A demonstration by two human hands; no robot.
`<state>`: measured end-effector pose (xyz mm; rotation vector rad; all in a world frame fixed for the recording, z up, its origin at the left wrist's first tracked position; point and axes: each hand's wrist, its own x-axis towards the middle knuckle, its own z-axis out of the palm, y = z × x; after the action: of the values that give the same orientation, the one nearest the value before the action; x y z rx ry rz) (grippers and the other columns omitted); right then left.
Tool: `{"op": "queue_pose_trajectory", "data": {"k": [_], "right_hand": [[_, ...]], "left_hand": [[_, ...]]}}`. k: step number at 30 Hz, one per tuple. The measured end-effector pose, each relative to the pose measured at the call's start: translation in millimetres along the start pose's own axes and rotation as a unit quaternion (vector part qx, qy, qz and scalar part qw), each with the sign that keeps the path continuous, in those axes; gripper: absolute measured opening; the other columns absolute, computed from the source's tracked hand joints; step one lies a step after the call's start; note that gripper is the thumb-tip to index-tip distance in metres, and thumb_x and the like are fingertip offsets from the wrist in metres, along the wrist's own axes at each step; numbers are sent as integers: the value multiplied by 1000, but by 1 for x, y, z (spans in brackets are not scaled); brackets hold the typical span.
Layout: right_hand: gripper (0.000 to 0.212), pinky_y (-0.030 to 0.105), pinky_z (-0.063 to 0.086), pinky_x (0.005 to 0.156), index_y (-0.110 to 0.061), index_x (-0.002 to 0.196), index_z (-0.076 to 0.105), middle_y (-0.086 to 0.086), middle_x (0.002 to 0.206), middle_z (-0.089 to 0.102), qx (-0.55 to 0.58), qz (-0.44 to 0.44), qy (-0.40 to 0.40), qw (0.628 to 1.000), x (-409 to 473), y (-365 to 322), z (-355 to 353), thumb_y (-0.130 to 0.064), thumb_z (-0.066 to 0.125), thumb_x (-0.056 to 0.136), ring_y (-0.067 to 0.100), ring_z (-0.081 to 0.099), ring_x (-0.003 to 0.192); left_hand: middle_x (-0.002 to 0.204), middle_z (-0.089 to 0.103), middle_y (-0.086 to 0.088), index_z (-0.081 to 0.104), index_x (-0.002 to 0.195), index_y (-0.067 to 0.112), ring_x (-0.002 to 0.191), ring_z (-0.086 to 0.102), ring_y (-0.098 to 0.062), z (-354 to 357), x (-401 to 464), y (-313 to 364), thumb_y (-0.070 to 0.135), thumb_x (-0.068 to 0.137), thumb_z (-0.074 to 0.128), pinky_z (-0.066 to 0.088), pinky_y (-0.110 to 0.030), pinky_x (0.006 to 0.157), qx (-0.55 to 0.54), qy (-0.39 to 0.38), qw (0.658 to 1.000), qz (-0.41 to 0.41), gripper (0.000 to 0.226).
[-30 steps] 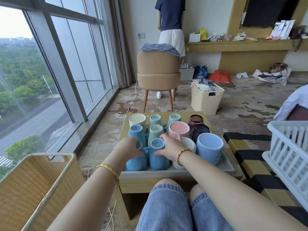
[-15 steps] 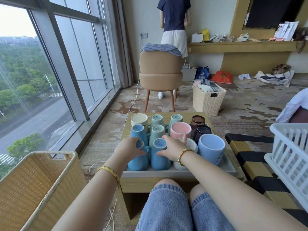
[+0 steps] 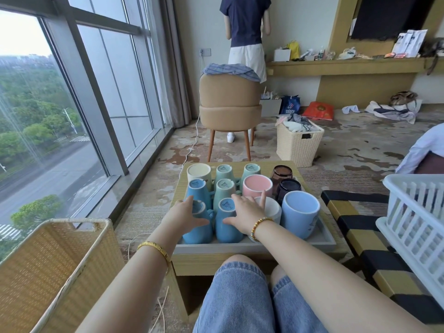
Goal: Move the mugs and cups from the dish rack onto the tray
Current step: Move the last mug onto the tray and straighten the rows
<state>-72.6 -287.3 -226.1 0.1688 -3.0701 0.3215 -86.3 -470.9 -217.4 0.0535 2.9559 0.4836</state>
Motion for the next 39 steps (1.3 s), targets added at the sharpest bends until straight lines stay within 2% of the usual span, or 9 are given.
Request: {"op": "queue_pose_trajectory", "data": {"k": [3,6,9,14,17,22,29,32,39], "right_hand": [[80,61,-5,111,-15,138,31,5,135,51,-16,-5,-7,1000,-4,-3,-2,-60,58,78,26,41,130],[67,61,-6,111,-15,132,37,6,125,57,-13,10,6,1000,-7,-1,-6,-53,57,82,27,46,125],[47,60,-11,110,-17,124,47,8,118,61,5,30,9,999,-9,0,-9,-46,53,87,28,49,123],[40,58,-9,112,-18,120,50,6,110,67,8,37,24,999,-10,-9,-8,-44,50,90,26,55,117],[39,57,-9,112,-17,119,49,6,106,69,14,39,22,999,-11,-8,-9,-44,49,91,27,56,116],[39,57,-12,112,-15,117,48,7,98,71,11,33,21,999,-13,-9,-6,-44,48,91,27,58,112],[49,61,-14,109,-21,134,36,5,110,68,-7,-3,8,1000,-7,-6,-2,-42,48,91,27,53,120],[43,62,-13,108,-24,127,39,4,112,66,15,-5,9,1000,-6,-5,-1,-42,51,89,28,53,120],[42,62,-14,108,-27,125,38,3,115,66,52,8,-6,999,-4,-6,-2,-42,53,88,28,51,123]], "left_hand": [[144,34,-14,14,147,20,123,45,-28,-2,-3,3,52,72,69,44,-31,87,-16,-2,1000,-5,98],[142,37,-15,18,145,17,120,47,-29,-7,-6,7,44,75,70,44,-32,84,-3,2,1000,-3,91],[134,48,-12,30,139,11,116,51,-27,-13,-10,8,34,80,67,44,-31,81,8,21,1000,-7,73],[112,61,-9,54,115,11,92,55,-23,-17,-15,5,28,80,63,43,-30,70,-8,60,998,-2,40],[117,60,-8,52,122,12,98,56,-24,-15,-14,2,29,81,63,43,-30,72,-22,80,997,-1,46],[140,44,-10,34,140,14,124,46,-27,-19,-8,0,33,82,65,42,-34,95,-15,50,998,19,69],[129,46,-11,44,128,10,111,50,-27,-15,-7,3,38,81,64,42,-32,86,25,6,999,21,58],[122,55,-11,46,123,9,106,53,-27,-14,-6,3,35,82,64,40,-29,76,21,17,999,22,52],[122,56,-10,45,125,9,108,53,-27,-9,-3,3,31,83,64,39,-28,76,6,38,999,19,50]]}}
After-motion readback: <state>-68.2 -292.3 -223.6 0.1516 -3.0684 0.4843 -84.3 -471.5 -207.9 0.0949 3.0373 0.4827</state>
